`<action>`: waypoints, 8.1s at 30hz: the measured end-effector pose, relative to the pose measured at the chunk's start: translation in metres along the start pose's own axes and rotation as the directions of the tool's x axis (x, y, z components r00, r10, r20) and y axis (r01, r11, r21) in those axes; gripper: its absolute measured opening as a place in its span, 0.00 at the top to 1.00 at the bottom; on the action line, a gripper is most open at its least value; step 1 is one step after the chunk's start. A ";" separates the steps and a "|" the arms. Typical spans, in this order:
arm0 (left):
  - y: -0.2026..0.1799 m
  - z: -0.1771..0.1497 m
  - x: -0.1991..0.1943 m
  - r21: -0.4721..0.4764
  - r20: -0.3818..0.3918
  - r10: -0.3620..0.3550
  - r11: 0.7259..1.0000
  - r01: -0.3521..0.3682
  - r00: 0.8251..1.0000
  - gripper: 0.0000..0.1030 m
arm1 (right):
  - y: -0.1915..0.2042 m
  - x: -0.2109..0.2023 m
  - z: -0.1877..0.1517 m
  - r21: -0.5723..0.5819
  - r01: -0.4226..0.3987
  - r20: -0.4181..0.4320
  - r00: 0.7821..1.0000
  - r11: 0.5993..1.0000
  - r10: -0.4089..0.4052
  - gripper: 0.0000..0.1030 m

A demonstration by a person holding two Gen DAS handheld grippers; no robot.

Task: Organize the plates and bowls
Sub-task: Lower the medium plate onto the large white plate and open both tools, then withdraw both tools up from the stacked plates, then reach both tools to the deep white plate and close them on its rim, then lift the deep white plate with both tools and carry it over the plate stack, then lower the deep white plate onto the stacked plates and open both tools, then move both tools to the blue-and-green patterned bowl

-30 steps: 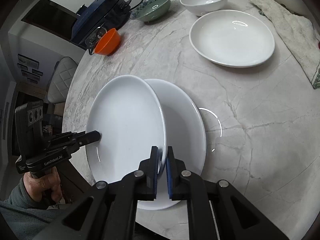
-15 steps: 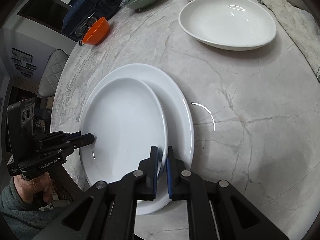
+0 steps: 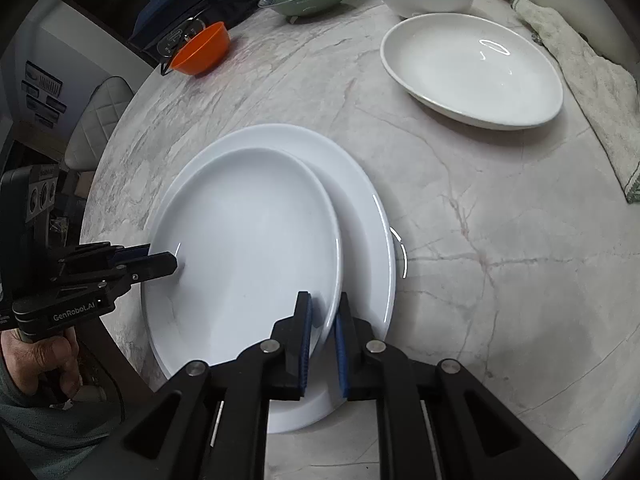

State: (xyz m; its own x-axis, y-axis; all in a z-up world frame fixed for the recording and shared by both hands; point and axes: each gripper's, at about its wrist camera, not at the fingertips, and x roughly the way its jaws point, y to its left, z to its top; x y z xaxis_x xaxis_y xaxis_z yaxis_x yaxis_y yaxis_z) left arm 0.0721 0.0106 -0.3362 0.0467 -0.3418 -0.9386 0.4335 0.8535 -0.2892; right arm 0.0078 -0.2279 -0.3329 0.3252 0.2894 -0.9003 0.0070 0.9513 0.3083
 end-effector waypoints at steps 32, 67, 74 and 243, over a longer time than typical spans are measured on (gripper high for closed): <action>0.016 0.011 -0.086 -0.009 0.237 0.001 1.000 0.001 0.971 0.00 | -0.105 -0.080 -0.076 0.563 -0.392 0.451 0.884 0.728 0.128 0.12; -0.102 0.257 0.085 0.099 -0.099 -0.134 0.985 0.144 0.986 0.08 | -0.237 -0.048 0.108 0.440 -0.442 0.255 0.896 0.782 0.363 0.44; -0.111 0.258 0.107 0.107 -0.129 -0.106 0.987 0.120 0.986 0.40 | -0.239 -0.045 0.112 0.426 -0.408 0.237 0.912 0.807 0.336 0.59; 0.118 0.383 -0.047 -0.065 0.088 -0.083 0.994 0.089 0.993 0.10 | -0.038 -0.052 0.333 0.262 -0.246 0.221 0.956 0.933 0.190 0.46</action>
State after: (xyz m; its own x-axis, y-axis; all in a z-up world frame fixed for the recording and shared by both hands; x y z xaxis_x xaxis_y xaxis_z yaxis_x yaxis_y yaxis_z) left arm 0.4663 -0.0232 -0.2545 0.0897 -0.4449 -0.8911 0.3766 0.8434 -0.3832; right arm 0.3058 -0.3152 -0.1953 0.5217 0.4343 -0.7344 0.1745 0.7882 0.5901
